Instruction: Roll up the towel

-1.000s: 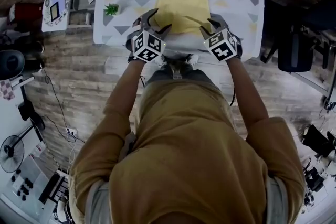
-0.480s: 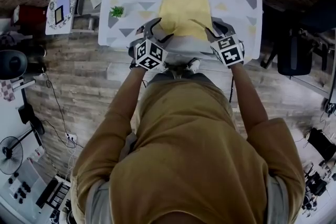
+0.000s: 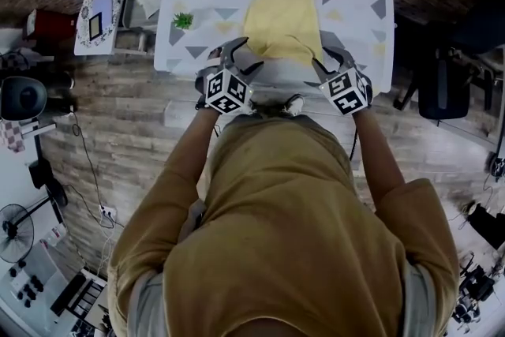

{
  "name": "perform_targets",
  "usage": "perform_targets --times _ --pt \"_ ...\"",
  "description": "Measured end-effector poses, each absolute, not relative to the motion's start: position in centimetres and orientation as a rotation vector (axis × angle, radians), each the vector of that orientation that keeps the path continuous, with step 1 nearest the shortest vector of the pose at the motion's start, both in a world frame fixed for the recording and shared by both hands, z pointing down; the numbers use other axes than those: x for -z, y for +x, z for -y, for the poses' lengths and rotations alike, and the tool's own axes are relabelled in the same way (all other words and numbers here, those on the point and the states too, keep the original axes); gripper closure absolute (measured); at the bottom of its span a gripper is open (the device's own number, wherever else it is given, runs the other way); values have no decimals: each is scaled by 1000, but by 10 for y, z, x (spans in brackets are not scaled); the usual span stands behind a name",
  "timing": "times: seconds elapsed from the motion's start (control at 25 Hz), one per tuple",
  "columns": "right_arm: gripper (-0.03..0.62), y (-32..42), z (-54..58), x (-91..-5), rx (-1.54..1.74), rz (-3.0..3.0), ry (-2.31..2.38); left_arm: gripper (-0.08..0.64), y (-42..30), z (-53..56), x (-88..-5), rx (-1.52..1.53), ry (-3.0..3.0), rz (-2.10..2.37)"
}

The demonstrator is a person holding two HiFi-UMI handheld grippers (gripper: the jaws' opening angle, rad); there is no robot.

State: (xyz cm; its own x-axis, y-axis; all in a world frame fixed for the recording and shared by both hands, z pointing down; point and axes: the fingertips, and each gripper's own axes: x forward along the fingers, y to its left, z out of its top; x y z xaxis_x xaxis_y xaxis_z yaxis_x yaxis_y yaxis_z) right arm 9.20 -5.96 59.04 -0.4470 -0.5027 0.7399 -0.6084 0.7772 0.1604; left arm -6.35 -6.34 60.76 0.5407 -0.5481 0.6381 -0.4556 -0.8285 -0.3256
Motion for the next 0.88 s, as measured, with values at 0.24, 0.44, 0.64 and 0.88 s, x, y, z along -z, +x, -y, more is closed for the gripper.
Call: perform_targets --times 0.24,0.44,0.64,0.88 --pt "457 76 30 -624 -102 2098 683 308 -48 46 -617 1197 -2656 -706" --pt "459 71 32 -634 -105 2089 645 344 -25 39 -630 1236 -2668 -521" --pt "459 69 38 -642 -89 2065 585 344 -8 45 -635 1267 -2693 -410" --pt "459 76 34 -654 -81 2030 520 344 -18 42 -654 1371 -2757 -349"
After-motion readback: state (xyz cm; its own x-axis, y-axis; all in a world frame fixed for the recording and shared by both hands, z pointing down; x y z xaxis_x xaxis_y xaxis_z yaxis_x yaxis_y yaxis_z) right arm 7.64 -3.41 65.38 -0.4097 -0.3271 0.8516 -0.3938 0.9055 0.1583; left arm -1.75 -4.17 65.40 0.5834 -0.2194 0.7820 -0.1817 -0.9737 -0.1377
